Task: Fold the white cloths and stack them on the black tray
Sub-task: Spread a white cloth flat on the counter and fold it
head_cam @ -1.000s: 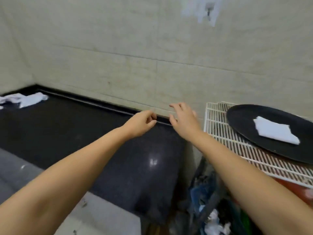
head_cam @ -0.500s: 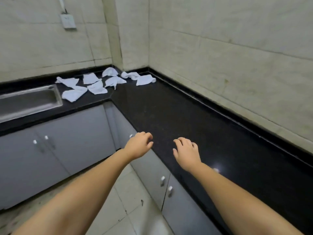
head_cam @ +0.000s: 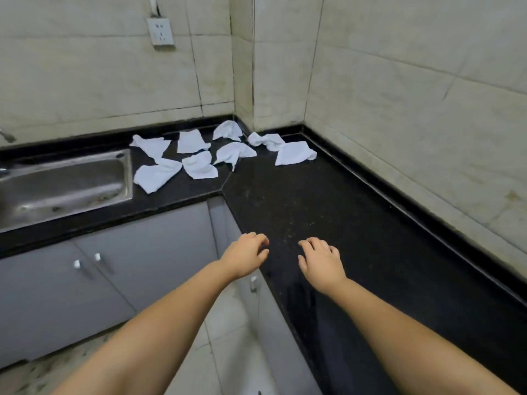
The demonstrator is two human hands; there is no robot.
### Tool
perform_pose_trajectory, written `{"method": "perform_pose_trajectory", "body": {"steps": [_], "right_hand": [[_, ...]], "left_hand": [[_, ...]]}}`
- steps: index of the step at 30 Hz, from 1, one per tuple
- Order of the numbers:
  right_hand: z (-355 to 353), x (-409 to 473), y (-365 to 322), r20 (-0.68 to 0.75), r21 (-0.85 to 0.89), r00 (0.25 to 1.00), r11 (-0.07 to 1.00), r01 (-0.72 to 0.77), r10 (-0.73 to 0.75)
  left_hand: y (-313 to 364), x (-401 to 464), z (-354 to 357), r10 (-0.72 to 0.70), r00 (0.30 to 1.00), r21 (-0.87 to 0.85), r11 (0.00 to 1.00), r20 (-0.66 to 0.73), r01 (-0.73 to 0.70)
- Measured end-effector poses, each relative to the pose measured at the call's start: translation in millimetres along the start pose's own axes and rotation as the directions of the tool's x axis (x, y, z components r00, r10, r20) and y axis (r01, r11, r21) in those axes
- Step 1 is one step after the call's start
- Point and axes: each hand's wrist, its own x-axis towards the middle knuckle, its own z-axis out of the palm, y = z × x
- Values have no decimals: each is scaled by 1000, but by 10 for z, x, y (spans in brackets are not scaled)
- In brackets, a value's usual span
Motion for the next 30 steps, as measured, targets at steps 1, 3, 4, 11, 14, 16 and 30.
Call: {"method": "perform_pose_trajectory", "body": {"steps": [1,3,4,11,14,16,30], "right_hand": [[8,177,-31,6,1,1000,1000,2,-2],[37,518,-87,14,9,1000,1000,-6,6],[61,686,-113,15,10,1000,1000,-11,11],[221,1950,-393,35,49,987,986,-157,155],[218,2436,-588,52,71,970,968,-242,239],[215,2715,-678,48,101,958,953,-287,283],[306,4405,-229,81,213,893,868,-449,443]], "left_hand": [[-94,138,-44,0,1000,10,1000,6,0],[-287,429,-134,-1,1000,12,1000,10,1],[-389,588,-176,3,1000,16,1000,12,-4],[-1193,1784,-515,109,987,37,993,114,-114],[-1493,2285,-745,152,974,64,984,170,-165],[-1611,2605,-871,181,963,71,978,200,-198],[-1682,4529,-787,247,929,47,962,277,-269]]}}
